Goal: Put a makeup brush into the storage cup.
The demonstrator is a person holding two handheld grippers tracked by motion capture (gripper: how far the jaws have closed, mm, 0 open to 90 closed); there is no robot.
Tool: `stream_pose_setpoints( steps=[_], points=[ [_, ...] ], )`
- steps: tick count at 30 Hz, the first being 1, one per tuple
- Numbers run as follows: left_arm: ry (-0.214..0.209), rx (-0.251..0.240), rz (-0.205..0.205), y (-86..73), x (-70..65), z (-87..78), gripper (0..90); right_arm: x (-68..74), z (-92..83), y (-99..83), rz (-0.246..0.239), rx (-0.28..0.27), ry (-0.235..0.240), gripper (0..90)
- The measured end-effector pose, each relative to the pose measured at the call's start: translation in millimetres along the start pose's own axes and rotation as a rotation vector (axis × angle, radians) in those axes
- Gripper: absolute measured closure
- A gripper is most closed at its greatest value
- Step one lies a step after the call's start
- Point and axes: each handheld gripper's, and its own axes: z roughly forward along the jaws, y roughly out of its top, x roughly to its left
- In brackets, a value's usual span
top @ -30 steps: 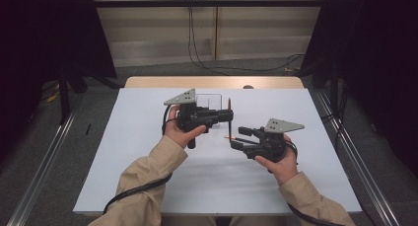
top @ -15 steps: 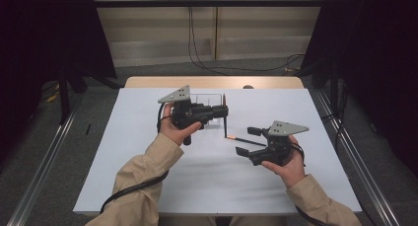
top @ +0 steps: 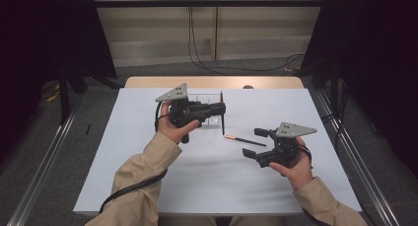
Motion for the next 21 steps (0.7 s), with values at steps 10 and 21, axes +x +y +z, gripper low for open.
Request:
stream_pose_setpoints(
  steps=[10, 21],
  points=[
    [0.008, -0.002, 0.012, 1.5, -0.8, -3.5, 83.4, -4.3, -12.5, -4.5, -0.004, 0.007, -0.016, 6.7],
    [0.011, 0.002, 0.018, 2.7, -0.5, -6.2, 83.3, -8.8, -27.0, -10.6, -0.020, 0.016, -0.002, 3.1]
  ],
)
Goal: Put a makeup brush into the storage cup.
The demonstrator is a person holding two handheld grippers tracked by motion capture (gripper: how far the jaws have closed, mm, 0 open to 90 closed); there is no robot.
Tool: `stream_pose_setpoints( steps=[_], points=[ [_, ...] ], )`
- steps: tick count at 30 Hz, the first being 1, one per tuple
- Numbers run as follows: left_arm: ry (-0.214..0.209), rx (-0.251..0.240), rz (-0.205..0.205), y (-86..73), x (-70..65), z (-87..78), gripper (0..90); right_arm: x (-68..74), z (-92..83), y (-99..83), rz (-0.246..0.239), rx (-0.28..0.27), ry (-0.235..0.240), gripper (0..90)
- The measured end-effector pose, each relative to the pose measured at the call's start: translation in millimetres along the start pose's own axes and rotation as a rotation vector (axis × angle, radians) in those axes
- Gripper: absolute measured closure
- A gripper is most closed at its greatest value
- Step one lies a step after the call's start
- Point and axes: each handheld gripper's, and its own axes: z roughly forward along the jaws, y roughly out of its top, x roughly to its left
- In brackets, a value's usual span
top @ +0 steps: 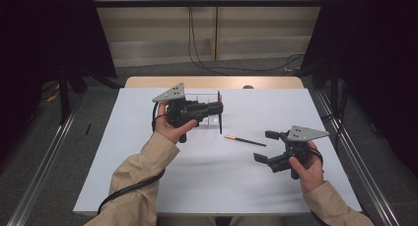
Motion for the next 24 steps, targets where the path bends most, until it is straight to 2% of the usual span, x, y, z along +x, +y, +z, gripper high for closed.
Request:
stream_pose_setpoints(
  steps=[15, 24],
  points=[
    [0.015, 0.000, 0.000, 1.3, 4.9, -0.3, 83.3, -4.3, -23.3, -11.7, 0.015, -0.002, -0.043, 3.0],
    [0.030, 0.005, 0.004, 4.8, 10.6, -1.1, 83.4, -7.2, -30.8, -18.1, 0.014, 0.000, -0.050, 3.1]
  ],
)
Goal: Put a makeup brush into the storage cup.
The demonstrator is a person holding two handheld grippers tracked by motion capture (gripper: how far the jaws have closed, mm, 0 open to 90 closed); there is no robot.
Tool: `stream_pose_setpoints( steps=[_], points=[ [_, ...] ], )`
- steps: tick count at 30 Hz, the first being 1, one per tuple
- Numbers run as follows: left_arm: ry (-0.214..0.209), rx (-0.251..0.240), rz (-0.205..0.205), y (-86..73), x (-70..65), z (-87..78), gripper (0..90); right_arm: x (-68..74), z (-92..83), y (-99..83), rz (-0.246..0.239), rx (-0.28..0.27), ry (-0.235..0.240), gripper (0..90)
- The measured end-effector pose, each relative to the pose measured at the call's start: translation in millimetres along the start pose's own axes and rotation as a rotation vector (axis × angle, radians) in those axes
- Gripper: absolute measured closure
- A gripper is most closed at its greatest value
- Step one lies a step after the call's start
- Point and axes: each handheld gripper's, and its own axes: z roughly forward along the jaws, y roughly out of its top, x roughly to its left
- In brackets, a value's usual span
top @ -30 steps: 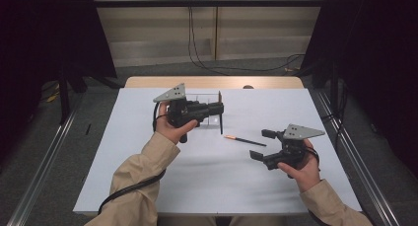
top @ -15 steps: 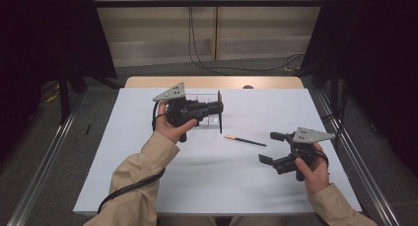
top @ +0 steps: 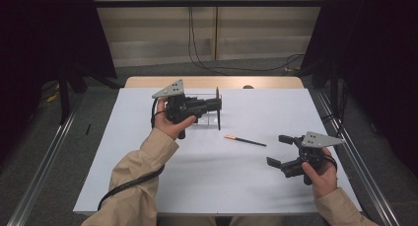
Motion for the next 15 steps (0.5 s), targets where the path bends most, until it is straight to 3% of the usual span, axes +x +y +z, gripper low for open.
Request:
stream_pose_setpoints(
  steps=[8, 15],
  points=[
    [0.019, -0.014, -0.001, 1.1, 7.3, -1.9, 83.3, -0.8, -4.0, -2.0, -0.008, -0.020, 0.004, 3.4],
    [0.061, 0.006, 0.007, 1.6, 15.7, -3.8, 83.3, -1.6, -5.3, -3.3, -0.007, -0.024, 0.004, 3.6]
  ],
)
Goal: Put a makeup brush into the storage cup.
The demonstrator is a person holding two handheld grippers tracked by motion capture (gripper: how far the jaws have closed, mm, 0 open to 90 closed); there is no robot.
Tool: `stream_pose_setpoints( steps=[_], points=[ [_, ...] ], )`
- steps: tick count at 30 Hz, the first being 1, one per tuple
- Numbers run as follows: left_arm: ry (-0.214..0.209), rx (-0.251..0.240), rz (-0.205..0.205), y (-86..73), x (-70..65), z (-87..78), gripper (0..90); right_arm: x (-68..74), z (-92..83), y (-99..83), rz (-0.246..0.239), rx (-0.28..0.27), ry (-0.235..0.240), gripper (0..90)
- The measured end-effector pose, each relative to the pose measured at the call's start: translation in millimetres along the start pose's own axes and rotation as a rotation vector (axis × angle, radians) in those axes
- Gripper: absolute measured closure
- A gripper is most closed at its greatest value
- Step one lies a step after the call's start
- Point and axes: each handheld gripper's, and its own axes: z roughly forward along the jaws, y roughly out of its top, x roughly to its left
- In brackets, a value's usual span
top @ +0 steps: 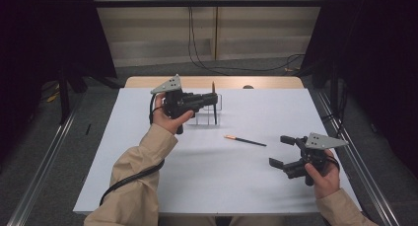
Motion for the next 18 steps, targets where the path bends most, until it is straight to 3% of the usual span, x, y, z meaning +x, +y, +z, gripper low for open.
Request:
stream_pose_setpoints(
  steps=[8, 18],
  points=[
    [0.061, 0.003, 0.023, 4.3, 10.3, 2.5, 83.4, -0.1, 0.3, -0.4, -0.002, -0.001, 0.000, 3.6],
    [0.101, -0.009, 0.039, 9.8, 16.2, 10.8, 83.3, -0.6, -0.4, -0.2, -0.004, -0.006, 0.005, 3.5]
  ],
)
